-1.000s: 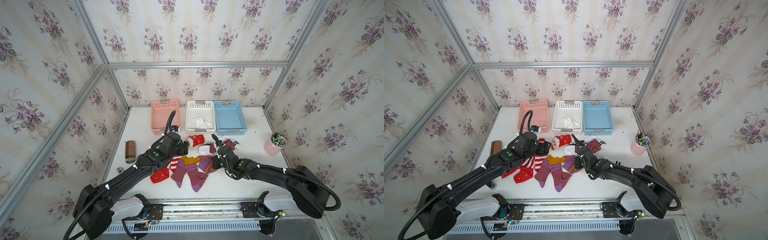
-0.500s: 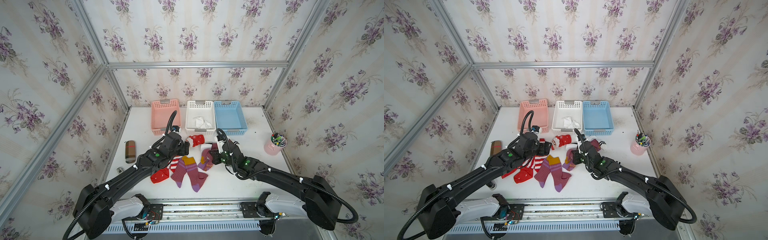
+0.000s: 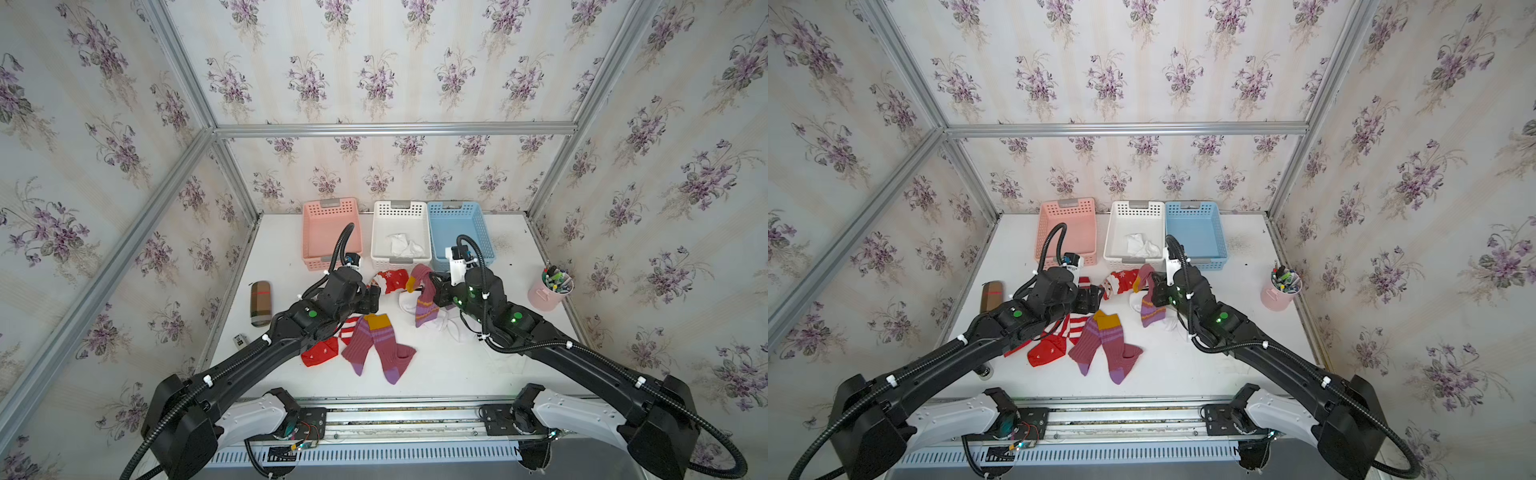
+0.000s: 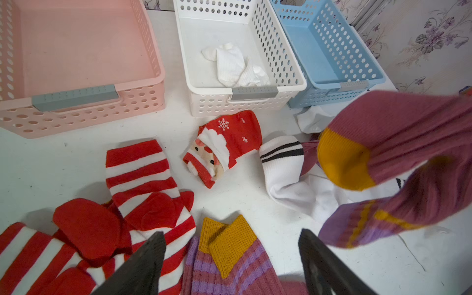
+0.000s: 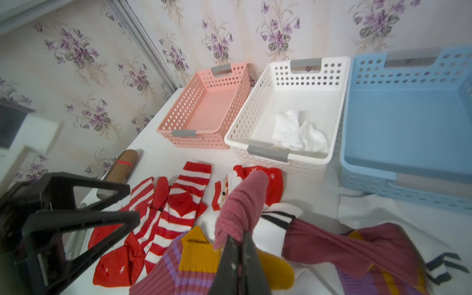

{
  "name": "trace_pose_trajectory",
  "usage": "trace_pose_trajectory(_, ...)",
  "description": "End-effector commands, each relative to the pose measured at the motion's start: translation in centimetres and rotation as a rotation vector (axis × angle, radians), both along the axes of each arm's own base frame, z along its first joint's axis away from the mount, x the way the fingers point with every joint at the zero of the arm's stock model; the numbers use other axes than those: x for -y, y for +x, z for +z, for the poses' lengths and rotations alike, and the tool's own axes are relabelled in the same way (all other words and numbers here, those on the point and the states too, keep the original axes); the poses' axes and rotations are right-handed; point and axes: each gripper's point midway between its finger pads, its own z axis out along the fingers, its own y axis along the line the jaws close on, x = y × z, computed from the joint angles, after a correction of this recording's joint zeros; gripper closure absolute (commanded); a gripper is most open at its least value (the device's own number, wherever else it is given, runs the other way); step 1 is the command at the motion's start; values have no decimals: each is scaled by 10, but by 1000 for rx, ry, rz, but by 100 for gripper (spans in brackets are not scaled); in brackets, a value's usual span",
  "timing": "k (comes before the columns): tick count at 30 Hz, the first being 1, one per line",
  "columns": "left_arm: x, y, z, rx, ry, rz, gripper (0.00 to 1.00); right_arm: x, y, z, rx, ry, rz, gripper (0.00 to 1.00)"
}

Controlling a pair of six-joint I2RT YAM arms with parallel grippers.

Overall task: Sort the socks into the basket by color
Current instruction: Pick up the sock at the center of the board, then place the sock in the bin.

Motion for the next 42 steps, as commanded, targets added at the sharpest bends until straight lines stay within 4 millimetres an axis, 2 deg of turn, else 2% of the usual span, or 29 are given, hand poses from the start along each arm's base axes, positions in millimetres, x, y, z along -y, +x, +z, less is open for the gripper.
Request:
trace_pose_trajectory(1,0,-1,2,10,2,-2,17,11,14,25,65,-8,-32,96)
trace_pose_trajectory(8,1,-5,6,15,5,-11,17,34,54,66,138,-17,-96,96)
trace_pose_trajectory(9,1,-6,7,18,5,-11,17,49,67,69,143,-25,-138,96)
trace_pose_trajectory(12,0,-7,8,22,8,-7,17,58,86,81,165,-46,-174,96)
trace_pose_trajectory(19,1,-11,10,27,10,-13,17,79,129,91,181,-79,-260,96)
trace_pose_trajectory(31,0,-16,14,38,14,-17,17,93,198,62,117,-110,-311,97)
trace_pose_trajectory(36,0,-16,14,38,17,-18,17,97,224,38,73,-126,-330,96)
trace_pose_trajectory(39,1,-16,14,37,20,-18,17,99,241,22,40,-155,-343,91)
trace_pose_trajectory(42,2,-16,13,36,19,-21,17,101,262,8,-2,-183,-348,72)
